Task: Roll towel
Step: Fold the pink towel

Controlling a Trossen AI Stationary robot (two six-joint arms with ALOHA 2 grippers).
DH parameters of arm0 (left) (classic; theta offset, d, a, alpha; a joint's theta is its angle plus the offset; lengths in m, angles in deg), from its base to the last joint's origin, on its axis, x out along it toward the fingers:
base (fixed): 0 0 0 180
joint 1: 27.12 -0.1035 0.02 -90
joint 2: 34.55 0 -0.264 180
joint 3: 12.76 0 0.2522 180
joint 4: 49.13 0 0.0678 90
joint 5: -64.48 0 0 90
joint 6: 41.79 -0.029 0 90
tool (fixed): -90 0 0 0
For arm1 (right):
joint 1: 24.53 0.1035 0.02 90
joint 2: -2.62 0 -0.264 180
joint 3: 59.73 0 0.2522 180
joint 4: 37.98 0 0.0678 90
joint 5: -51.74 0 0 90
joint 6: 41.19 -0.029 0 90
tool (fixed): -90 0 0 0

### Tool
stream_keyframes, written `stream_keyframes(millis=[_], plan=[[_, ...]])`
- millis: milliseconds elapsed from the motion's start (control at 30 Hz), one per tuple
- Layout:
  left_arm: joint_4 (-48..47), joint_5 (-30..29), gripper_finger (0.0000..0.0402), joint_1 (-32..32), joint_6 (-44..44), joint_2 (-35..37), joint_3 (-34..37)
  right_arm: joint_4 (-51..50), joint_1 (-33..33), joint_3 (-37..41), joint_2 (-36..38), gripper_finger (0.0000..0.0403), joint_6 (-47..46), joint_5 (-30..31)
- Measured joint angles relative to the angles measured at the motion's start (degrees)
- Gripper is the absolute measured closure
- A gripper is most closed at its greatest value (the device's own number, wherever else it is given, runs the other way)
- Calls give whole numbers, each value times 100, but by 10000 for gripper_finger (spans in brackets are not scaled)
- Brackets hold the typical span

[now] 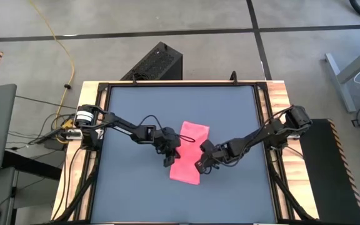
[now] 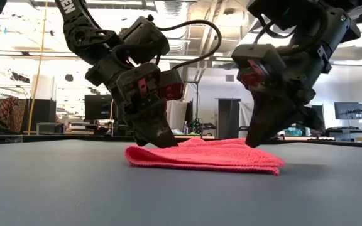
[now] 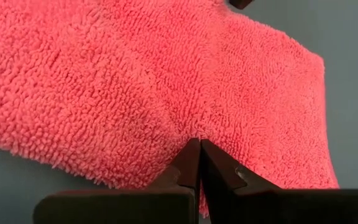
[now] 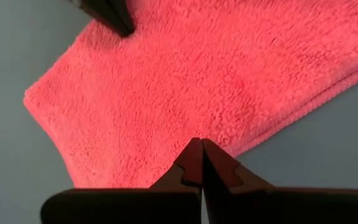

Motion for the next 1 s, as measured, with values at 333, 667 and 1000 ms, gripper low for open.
stream_keyframes(millis=[333, 667, 1000], plan=[[56, 24, 401, 0, 20, -2, -6, -378, -326, 0, -33, 382, 47, 194], [73, 37, 402, 0, 56, -2, -13, -744, -353, -7, 143, 382, 236, 136], [118, 48, 401, 0, 63, -4, -15, -976, -941, -9, 686, 382, 700, 713]])
